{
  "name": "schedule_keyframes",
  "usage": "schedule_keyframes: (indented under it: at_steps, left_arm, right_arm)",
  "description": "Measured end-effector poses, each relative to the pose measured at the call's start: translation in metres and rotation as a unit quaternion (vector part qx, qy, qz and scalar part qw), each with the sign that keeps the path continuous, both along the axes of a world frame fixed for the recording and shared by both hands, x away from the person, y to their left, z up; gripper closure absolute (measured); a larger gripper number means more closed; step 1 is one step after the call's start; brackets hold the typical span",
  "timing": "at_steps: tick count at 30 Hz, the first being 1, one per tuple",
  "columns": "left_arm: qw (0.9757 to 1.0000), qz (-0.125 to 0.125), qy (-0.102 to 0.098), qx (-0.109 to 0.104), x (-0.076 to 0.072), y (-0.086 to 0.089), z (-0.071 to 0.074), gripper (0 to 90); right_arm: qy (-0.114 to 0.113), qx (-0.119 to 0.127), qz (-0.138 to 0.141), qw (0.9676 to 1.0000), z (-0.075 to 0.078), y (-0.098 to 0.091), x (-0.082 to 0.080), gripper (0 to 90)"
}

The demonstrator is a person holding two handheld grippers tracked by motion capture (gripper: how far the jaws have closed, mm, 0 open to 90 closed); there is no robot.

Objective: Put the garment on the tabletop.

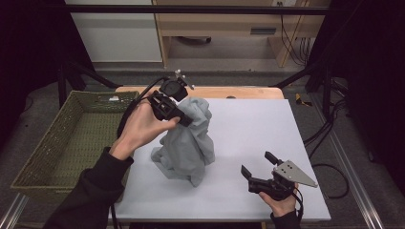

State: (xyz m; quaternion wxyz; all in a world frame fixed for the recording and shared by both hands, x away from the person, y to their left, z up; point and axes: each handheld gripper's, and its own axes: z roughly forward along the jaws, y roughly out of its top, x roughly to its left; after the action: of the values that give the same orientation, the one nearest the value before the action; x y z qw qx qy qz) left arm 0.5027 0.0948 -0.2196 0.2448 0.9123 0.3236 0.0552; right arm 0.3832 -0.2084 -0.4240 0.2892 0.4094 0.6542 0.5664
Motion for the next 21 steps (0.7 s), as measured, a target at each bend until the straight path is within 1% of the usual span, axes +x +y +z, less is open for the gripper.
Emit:
schedule_keyframes:
  at_steps: [1,3,5,6,7,8,10,11,12,14,16,17,18,19,20,21]
  left_arm:
    - [1.0,-0.001,0.002,0.002,0.001,-0.001,-0.003,79.1]
    - [1.0,-0.003,0.006,0.003,0.001,-0.003,-0.012,79.1]
    - [0.9998,-0.015,0.012,0.01,0.001,-0.003,-0.019,79.1]
    - [0.9997,-0.016,0.015,0.01,0.001,-0.004,-0.022,79.0]
    - [0.9997,-0.016,0.015,0.01,0.001,-0.004,-0.022,79.0]
    - [0.9995,-0.019,0.02,0.019,0.002,-0.007,-0.032,79.0]
    - [0.9992,-0.023,0.023,0.024,0.001,-0.01,-0.04,78.9]
    - [0.9992,-0.023,0.023,0.024,0.001,-0.01,-0.04,78.9]
    - [0.9993,-0.024,0.022,0.02,0.001,-0.011,-0.044,78.9]
    - [0.9991,-0.032,0.022,0.019,0.001,-0.012,-0.05,78.9]
    - [0.9991,-0.029,0.028,0.011,-0.001,-0.013,-0.059,78.9]
    - [0.9991,-0.027,0.032,0.011,-0.001,-0.014,-0.063,78.9]
    - [0.9991,-0.027,0.032,0.011,-0.001,-0.014,-0.063,78.9]
    - [0.9989,-0.03,0.034,0.015,-0.001,-0.015,-0.066,78.9]
    - [0.9988,-0.03,0.036,0.016,-0.001,-0.016,-0.072,78.8]
    - [0.9988,-0.03,0.036,0.016,-0.001,-0.016,-0.072,78.8]
  right_arm:
    - [0.005,0.004,0.001,1.0,0.0,0.001,-0.001,4.3]
    - [0.002,-0.001,0.004,1.0,-0.001,0.001,0.0,4.3]
    - [0.003,-0.001,0.003,1.0,-0.001,0.001,0.0,4.2]
    - [0.003,-0.001,0.004,1.0,-0.001,0.001,0.0,4.2]
    - [0.003,-0.001,0.004,1.0,-0.001,0.001,0.0,4.2]
    - [0.003,0.0,0.004,1.0,-0.001,0.001,0.0,4.2]
    - [0.004,0.001,0.004,1.0,-0.001,0.001,0.0,4.2]
    - [0.004,0.002,0.004,1.0,-0.002,0.001,0.0,4.2]
    - [0.005,0.002,0.004,1.0,-0.002,0.001,0.0,4.2]
    - [0.006,0.002,0.004,1.0,-0.002,0.001,0.0,4.2]
    - [0.005,0.003,0.004,1.0,-0.002,0.001,0.0,4.1]
    - [0.005,0.002,0.004,1.0,-0.002,0.001,0.0,4.2]
    - [0.005,0.002,0.004,1.0,-0.002,0.001,0.001,4.2]
    - [0.005,0.002,0.004,1.0,-0.002,0.001,0.001,4.2]
    - [0.011,0.007,0.006,0.9999,-0.002,0.002,0.0,4.1]
    - [0.011,0.007,0.006,0.9999,-0.002,0.002,0.0,4.1]
